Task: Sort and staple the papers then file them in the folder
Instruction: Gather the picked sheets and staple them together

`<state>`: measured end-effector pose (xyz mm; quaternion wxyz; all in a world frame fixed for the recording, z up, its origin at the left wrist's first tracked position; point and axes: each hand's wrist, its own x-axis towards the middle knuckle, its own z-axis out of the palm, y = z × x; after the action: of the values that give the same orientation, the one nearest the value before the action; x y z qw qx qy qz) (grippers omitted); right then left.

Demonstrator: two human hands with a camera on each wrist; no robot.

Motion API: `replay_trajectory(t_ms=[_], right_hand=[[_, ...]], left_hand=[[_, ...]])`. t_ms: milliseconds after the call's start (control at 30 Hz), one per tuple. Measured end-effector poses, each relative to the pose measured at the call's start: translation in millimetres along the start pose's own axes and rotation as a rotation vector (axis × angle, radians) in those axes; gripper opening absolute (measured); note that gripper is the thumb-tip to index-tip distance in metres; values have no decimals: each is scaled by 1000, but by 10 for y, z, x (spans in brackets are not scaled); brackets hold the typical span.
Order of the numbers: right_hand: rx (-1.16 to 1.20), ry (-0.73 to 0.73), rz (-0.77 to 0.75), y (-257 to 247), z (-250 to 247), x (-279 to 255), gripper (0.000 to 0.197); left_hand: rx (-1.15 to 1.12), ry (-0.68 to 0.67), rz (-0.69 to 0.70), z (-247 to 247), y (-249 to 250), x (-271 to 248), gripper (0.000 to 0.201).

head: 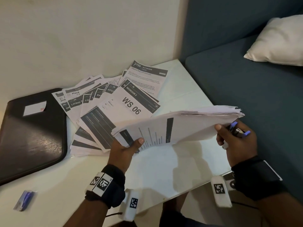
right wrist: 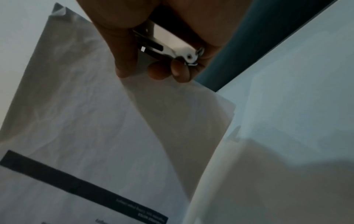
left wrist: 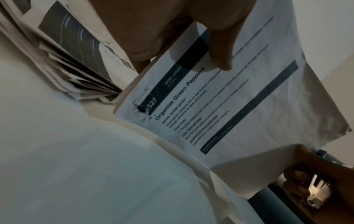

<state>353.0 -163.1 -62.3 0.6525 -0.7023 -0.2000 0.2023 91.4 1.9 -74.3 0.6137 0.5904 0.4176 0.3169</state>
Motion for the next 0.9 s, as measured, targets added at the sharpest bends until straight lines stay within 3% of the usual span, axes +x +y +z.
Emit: replay_trajectory(t_ms=[467, 633, 700, 800, 900], right_hand=[[5, -45, 74, 78, -90, -26, 18], [-119, -8, 66, 3, -122, -1, 15], [-221, 108, -27, -125, -170, 97, 9], [-334, 216, -279, -487, -205, 247, 21], [-488, -30, -605, -994, 2, 263, 25]], left_hand=[[13, -13, -38, 133, -68, 40, 51], [121, 29, -71, 138, -18, 108, 29], [170, 0, -46, 102, 97, 140, 23], [383, -86, 54, 39, 376, 208, 21], [692, -159, 285, -14, 711, 304, 18]])
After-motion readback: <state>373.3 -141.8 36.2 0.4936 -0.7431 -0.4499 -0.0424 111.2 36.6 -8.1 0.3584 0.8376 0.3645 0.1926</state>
